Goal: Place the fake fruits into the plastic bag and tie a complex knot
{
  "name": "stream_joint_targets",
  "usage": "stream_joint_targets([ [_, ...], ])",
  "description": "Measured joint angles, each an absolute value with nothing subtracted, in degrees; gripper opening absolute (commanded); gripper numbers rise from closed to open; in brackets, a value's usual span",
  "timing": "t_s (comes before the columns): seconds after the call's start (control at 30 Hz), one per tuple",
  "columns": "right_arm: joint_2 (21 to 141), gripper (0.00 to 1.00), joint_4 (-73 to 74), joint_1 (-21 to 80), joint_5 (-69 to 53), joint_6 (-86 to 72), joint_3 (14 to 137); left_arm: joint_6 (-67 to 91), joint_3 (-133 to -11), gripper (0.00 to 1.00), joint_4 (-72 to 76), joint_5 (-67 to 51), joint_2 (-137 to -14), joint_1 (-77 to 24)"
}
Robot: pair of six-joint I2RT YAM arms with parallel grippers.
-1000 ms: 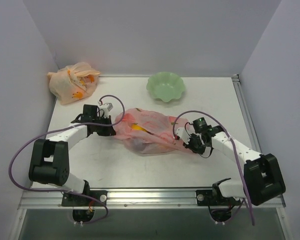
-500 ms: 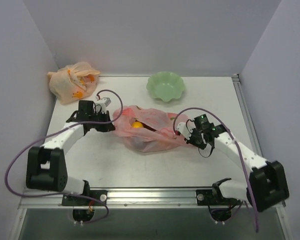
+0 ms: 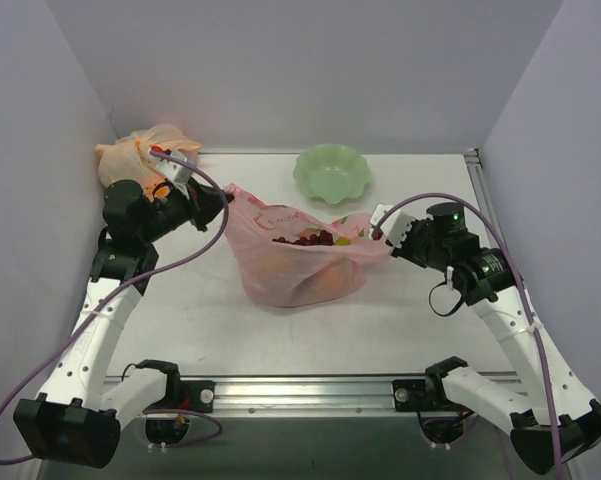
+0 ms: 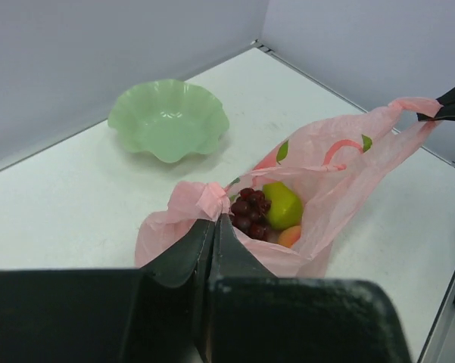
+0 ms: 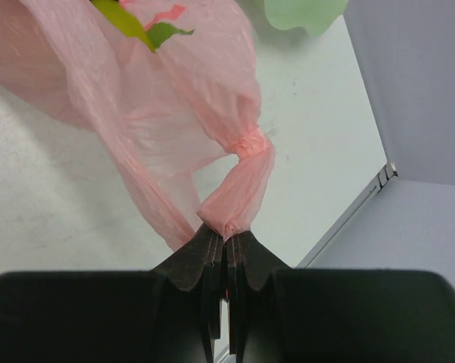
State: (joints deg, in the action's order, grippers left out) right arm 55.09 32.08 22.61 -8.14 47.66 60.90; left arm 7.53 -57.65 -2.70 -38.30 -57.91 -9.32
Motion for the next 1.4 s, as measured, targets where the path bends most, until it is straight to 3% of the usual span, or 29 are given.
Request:
stream_joint_targets([
  [0.03, 55.2, 0.00, 32.1, 22.6, -8.2, 47.7, 61.6, 7.6, -58.2, 0.29, -2.3, -38.3, -58.2, -9.3],
  [0.1, 55.5, 0.00, 32.0, 22.6, -8.2, 47.6, 62.3, 6.3, -59.2, 0.64, -2.1, -38.5, -58.7, -9.2],
  [0.17, 56.0, 0.00, 31.9, 22.6, -8.3, 47.1, 62.6, 4.5, -60.2, 0.91, -2.2, -39.1, -58.7, -9.0],
  [0.2, 56.5, 0.00, 31.9, 22.6, -8.3, 46.6, 62.7, 3.1, -60.8, 0.96, -2.2, -39.5, -58.5, -8.9],
  [0.47, 58.8, 0.00, 32.1, 22.7, -8.6, 42.1, 64.2, -12.4, -74.0, 0.97, -12.9, -46.1, -58.9, -12.3],
  [0.6, 58.8, 0.00, 32.1, 22.7, -9.2, 39.3, 66.6, -25.3, -76.4, 0.97, -19.6, -41.6, -59.5, -28.9],
  [0.73, 58.5, 0.00, 32.0, 22.7, -9.9, 36.6, 68.1, -39.3, -67.1, 0.98, -20.3, -30.8, -59.8, -44.9],
  [0.83, 58.3, 0.00, 32.4, 22.7, -10.3, 35.1, 68.1, -47.6, -60.1, 0.97, -19.2, -24.1, -63.1, -51.2],
  [1.07, 56.4, 0.00, 33.1, 23.0, -11.9, 34.3, 67.6, -57.0, -58.4, 0.98, -9.5, -14.0, -76.1, -51.4],
  [1.4, 52.6, 0.00, 34.5, 23.0, -15.0, 35.4, 65.0, -60.7, -63.3, 0.97, 1.8, -13.5, -83.7, -43.9],
])
